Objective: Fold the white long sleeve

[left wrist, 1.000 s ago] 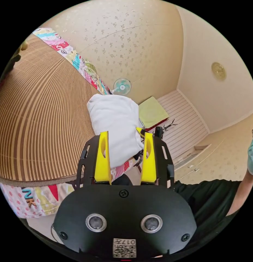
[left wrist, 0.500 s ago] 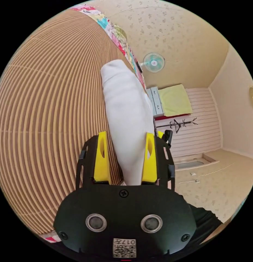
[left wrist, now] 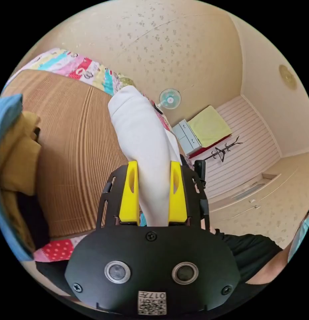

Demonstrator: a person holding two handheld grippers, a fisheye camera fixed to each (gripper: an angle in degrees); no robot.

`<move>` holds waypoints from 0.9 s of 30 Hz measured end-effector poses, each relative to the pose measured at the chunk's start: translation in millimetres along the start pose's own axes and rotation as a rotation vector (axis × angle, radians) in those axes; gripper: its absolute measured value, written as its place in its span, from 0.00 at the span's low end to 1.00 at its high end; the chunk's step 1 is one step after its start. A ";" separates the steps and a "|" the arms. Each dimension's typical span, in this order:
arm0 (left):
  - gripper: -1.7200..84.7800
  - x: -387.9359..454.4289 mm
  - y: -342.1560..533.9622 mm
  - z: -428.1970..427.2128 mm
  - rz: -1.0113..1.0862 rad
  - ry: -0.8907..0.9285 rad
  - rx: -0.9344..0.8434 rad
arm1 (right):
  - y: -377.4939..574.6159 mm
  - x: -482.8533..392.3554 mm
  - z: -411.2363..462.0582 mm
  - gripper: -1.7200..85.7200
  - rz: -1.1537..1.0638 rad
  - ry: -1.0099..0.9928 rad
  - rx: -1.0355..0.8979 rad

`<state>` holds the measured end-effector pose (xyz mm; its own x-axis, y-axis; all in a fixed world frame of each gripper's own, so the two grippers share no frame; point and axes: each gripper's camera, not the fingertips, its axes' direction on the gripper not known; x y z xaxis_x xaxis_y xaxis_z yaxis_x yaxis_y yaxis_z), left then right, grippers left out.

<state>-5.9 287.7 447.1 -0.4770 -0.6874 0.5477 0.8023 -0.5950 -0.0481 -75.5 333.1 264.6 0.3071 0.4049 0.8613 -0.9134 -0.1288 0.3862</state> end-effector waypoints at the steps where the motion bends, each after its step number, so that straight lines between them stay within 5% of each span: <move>1: 0.18 -0.1 -7.4 -55.3 0.003 -0.032 0.029 | -4.7 -16.9 13.4 0.18 -0.023 -0.017 0.005; 8: 0.19 -56.6 -21.9 -289.4 -0.153 -0.500 0.138 | -52.6 -160.4 205.7 0.18 -0.053 -0.119 -0.104; 13: 0.20 -157.4 28.7 -283.4 -0.384 -0.813 0.034 | -23.8 -177.6 289.0 0.18 -0.095 0.032 -0.187; 17: 0.21 -114.7 90.8 -273.2 -0.261 -0.726 0.213 | 17.9 -169.3 234.0 0.17 -0.175 0.065 -0.119; 22: 0.18 -8.7 182.3 -222.5 0.000 -0.452 0.504 | 81.4 -109.7 99.3 0.15 -0.195 0.467 -0.005; 27: 0.07 27.5 232.5 -83.9 0.010 -0.453 0.323 | 164.3 -18.2 -79.9 0.14 0.120 0.905 -0.013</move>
<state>137.4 95.5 381.0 -0.3241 -0.4017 0.8565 0.9091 -0.3827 0.1645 -252.5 376.8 286.0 -0.1116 0.9457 0.3052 -0.9304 -0.2073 0.3023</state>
